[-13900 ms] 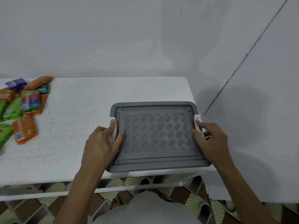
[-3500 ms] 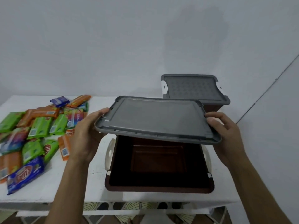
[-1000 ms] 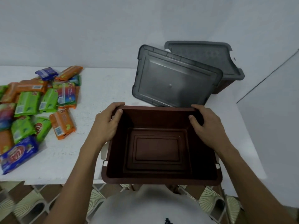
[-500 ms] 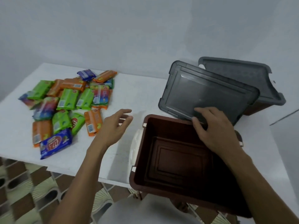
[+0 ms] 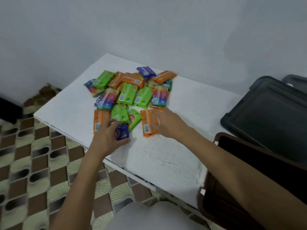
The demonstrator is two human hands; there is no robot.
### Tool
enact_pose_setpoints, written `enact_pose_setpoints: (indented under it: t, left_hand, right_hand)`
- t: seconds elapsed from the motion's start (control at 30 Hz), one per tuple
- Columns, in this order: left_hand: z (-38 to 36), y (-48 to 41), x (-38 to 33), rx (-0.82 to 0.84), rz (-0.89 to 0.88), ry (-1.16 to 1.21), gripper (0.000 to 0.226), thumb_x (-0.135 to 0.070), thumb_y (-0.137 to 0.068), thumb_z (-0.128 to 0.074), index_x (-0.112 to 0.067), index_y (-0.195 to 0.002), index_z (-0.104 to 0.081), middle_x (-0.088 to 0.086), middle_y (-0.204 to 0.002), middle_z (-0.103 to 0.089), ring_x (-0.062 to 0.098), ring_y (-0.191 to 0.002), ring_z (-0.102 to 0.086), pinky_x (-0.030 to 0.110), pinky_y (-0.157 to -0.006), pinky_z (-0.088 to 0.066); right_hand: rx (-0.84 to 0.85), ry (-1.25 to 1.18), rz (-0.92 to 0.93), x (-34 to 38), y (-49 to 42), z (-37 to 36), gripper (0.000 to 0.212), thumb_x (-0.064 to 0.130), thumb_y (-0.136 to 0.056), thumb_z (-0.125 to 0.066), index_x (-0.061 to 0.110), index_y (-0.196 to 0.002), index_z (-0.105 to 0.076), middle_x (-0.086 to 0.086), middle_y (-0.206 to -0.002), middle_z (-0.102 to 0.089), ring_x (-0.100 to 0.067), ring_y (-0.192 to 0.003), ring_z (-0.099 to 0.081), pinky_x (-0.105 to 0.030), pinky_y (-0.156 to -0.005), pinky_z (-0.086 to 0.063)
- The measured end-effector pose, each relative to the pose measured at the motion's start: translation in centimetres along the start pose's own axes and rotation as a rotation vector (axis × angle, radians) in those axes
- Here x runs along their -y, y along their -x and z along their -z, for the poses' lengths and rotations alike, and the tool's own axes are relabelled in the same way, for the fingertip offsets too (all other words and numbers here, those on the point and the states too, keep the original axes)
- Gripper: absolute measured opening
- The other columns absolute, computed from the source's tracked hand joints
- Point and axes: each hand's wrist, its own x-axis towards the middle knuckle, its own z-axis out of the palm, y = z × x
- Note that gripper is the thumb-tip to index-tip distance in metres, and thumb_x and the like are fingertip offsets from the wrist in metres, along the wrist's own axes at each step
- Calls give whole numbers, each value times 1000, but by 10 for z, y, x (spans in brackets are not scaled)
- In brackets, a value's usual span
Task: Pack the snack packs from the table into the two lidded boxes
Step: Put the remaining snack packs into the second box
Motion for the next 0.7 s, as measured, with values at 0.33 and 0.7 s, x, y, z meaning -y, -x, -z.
enact_pose_setpoints:
  t: [0.33,0.7]
  left_hand:
    - [-4,-1,27,-7,-40,-89,77,-47,-76,-77,-39,-143,-40,1,-134,-49,28,-124,-40,46,-101,-29]
    - [4,1,13,-21,-32,-306,75,-60,-81,-63,-38,-146,-33,1,-124,-60,27,-113,-54,40,-92,-39]
  right_hand:
    - [111,160,-62,29,-32,-39,78,41,-84,-69,24,-145,-22,-26,-133,-37,-43,-115,-44,-44,-90,-44]
    - [-31,-240,-126,2,-8,23,33,32,-100,-42,18,-127,-53,-8,-121,-59,-21,-95,-58,-32,-73,-51]
